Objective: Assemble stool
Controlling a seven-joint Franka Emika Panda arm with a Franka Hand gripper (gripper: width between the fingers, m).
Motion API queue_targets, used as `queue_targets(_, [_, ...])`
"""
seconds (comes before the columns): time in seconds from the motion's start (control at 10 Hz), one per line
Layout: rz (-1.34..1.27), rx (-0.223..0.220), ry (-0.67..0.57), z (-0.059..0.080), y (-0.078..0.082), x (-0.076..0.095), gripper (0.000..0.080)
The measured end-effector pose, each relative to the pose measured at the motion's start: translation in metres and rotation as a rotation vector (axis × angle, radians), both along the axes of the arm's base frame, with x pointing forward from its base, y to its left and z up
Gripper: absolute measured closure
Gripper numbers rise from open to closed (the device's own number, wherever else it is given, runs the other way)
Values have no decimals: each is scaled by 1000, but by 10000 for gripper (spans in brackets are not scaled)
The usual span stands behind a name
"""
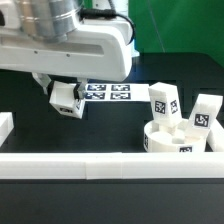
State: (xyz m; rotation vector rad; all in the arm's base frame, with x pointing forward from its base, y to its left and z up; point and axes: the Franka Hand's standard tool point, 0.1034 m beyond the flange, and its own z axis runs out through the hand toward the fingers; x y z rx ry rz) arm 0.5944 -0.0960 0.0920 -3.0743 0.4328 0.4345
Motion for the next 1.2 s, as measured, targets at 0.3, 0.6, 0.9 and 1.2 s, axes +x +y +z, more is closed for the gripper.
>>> queue_targets(0.3, [13,-48,-221,12,20,10,476])
queue_targets(0.6, [12,-97,-446,35,37,29,476])
queue_targets(0.9, [18,-121,-513,30,38,28,476])
queue_targets(1.2, [4,-105,-682,48,73,53,476])
